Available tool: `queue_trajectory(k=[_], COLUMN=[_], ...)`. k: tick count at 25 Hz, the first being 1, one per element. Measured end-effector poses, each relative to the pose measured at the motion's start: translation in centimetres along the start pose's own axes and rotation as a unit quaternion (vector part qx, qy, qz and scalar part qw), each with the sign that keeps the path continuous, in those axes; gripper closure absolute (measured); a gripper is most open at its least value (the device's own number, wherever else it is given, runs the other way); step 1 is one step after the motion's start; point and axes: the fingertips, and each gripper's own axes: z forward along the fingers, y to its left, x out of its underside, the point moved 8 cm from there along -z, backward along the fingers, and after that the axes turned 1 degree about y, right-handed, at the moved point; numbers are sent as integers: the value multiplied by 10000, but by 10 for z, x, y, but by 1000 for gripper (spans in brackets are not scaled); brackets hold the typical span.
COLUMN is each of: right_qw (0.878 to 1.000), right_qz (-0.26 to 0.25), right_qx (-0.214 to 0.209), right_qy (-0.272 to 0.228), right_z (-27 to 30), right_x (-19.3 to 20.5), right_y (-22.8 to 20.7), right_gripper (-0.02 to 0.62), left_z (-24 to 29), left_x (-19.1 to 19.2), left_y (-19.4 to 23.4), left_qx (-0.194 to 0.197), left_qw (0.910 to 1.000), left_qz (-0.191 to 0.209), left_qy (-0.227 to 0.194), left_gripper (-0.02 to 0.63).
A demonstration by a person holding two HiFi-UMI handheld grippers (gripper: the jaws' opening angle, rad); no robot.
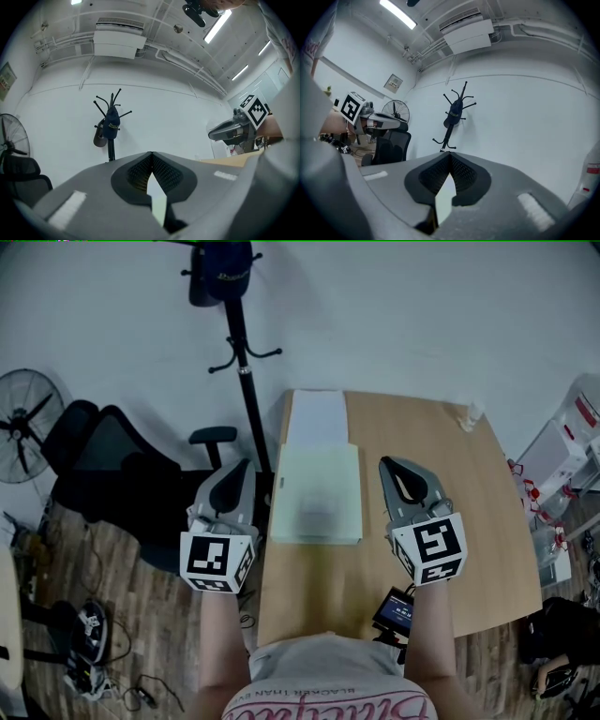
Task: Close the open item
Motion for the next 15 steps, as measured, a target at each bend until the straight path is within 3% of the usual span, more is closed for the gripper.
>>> queue_trajectory(k=[6,15], right_qw=[9983,9976], right_qz=[209,266], right_qx=[288,370], right_qy=[-455,-519], right_z=[-26,-40], right_x=[-5,-5], right_y=[-2,-1], right_gripper=[595,595], left_z=[-5,-13], left_x=[-7,-11], left_y=[-2,-7], left_qx=[0,15], left_qw=[9999,9998], left_qz=[42,128], left_qy=[-106,-155], left_gripper=[591,591])
